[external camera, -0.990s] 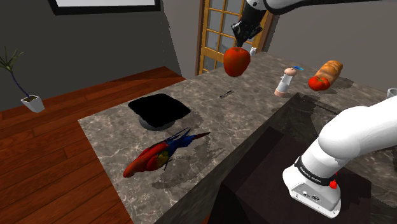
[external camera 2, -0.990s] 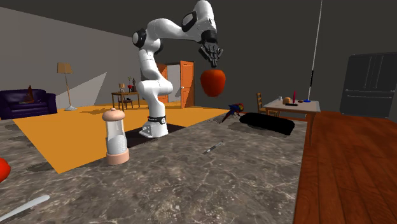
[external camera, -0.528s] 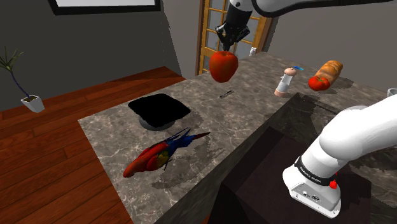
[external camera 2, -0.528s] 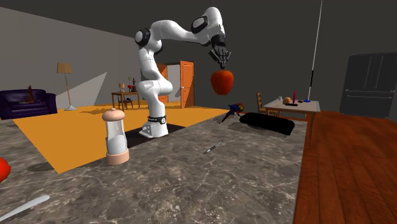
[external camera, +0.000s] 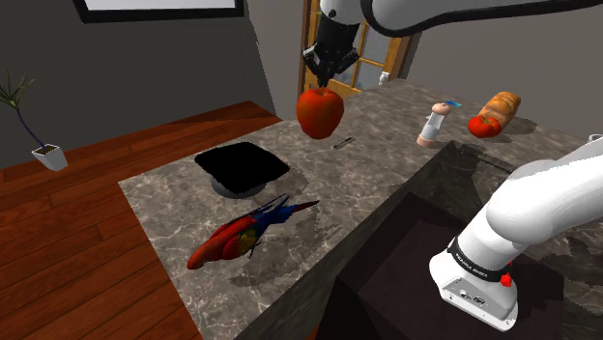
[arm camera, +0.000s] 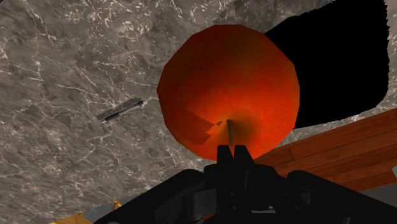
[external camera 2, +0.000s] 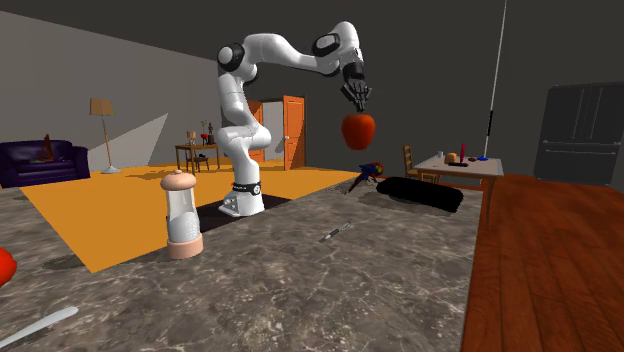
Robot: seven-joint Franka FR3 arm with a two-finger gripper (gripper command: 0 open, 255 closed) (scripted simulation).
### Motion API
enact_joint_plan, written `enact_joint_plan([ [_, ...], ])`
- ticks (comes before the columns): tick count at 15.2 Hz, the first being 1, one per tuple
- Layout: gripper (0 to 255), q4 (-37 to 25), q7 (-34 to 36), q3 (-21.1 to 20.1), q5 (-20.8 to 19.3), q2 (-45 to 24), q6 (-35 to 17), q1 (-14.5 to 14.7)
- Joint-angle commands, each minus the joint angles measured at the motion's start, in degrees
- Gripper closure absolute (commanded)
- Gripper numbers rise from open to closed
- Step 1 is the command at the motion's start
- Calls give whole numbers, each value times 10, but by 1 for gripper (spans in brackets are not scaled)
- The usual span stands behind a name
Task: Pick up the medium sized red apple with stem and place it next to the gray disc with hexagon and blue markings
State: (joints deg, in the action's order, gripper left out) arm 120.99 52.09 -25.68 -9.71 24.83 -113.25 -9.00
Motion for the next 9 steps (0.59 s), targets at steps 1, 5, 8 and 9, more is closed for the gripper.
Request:
enact_joint_plan([
  [1,255,9,8,-5,-1,-1,-9,1],
  [5,255,40,17,-7,-3,-1,-38,2],
  [8,255,61,24,-10,-5,-1,-60,2],
  [9,255,68,26,-11,-6,-2,-67,2],
])
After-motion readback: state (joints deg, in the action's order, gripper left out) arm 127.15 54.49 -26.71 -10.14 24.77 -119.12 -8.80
